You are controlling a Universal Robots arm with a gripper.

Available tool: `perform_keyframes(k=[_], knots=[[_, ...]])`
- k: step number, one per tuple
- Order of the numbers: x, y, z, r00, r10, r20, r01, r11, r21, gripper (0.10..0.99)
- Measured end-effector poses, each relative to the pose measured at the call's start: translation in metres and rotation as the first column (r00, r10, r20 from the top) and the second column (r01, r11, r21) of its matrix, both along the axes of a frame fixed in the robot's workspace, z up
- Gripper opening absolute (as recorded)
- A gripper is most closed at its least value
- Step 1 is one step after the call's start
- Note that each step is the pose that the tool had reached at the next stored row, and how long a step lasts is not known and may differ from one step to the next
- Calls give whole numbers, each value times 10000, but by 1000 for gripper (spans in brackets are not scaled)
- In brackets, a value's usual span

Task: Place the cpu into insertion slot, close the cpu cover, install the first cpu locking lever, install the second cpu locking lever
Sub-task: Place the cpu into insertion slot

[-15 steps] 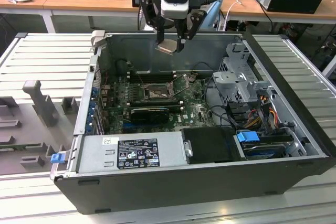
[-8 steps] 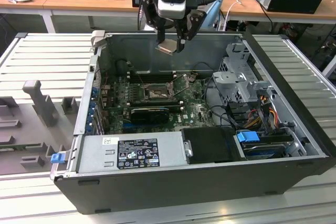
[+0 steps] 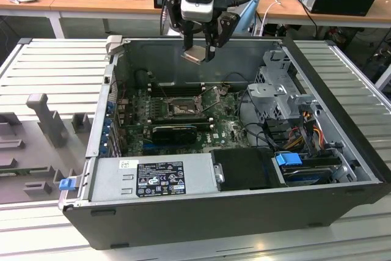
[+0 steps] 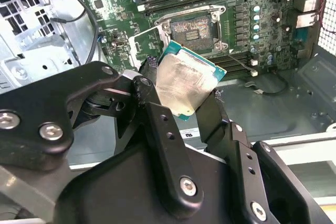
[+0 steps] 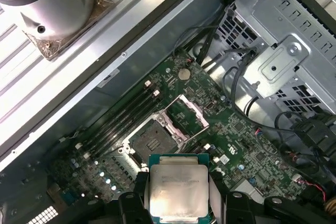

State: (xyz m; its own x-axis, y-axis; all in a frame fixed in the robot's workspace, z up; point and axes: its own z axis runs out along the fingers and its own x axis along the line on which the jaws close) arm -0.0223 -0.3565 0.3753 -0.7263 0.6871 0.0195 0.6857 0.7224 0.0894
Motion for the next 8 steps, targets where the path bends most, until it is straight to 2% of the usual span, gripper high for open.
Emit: perform_keyframes(k=[3, 8], knots=[[-1, 0, 0, 9990, -443, -1, 443, 9990, 0, 541], [-4, 0, 0, 9987, -515, 0, 515, 9987, -1, 541]])
